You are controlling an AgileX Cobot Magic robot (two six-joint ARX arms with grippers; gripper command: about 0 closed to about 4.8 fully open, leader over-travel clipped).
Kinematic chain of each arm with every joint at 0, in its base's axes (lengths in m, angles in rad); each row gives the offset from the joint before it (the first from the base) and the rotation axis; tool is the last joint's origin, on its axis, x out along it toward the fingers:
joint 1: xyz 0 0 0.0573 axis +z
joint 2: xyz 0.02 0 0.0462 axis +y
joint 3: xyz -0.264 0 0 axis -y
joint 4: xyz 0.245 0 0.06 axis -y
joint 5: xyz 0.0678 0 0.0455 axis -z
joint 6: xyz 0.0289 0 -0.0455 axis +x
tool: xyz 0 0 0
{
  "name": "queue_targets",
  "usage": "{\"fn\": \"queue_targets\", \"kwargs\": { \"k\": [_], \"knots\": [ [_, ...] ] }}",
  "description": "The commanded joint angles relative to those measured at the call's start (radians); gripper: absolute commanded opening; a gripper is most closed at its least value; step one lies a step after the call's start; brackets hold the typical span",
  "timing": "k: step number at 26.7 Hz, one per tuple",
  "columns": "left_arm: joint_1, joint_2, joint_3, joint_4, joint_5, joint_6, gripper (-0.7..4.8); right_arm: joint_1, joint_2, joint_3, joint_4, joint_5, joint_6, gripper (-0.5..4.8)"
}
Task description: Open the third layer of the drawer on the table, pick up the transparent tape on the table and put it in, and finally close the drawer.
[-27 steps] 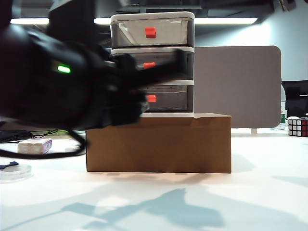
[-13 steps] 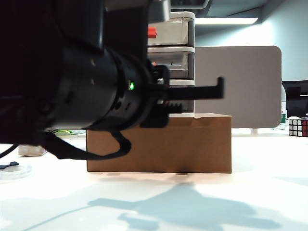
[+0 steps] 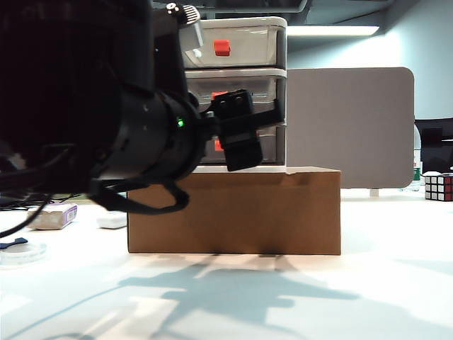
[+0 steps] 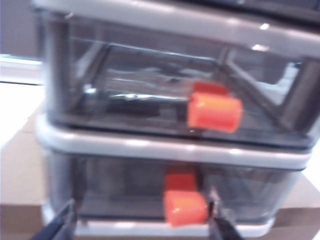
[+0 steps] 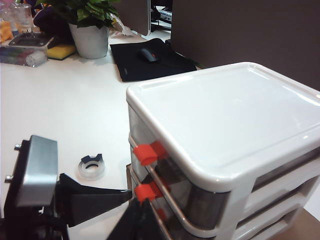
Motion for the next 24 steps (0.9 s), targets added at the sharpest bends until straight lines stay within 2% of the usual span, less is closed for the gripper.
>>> {"fn": "queue_targets", "kwargs": {
  "k": [1,4,8,11,12,18,24],
  "knots": [
    [0.002,-0.002,0.032,-0.007,0.051,-0.007,2.75,0.001,0.013,0.007,0.012,-0.005,-0.020,-0.05],
    [0.002,-0.002,0.075,-0.082,0.051,-0.007,2.69,0.001,0.023,0.007,0.014,-0.004,-0.020,-0.05],
    [0.002,-0.002,0.087,-0.103,0.047,-0.007,2.68,0.001,0.023,0.007,0.018,-0.005,-0.020,-0.05],
    [0.003,-0.002,0.087,-0.103,0.047,-0.007,1.63,0.001,0.023,0.007,0.017,-0.004,-0.020,-0.05],
    [0.003,-0.002,0.087,-0.103,0.047,-0.007,1.52,0.001,0.023,0.007,0.017,-0.004,-0.020,-0.05],
    [0.003,-0.002,0.087,-0.103,0.047,-0.007,1.49,0.001,0.023,0.007,0.017,-0.005,-0.020,-0.05],
    [0.003,-0.002,0.087,-0.103,0.047,-0.007,1.10,0.001,0.023,0.007,0.017,-0.005,-0.019,-0.05]
  ]
}}
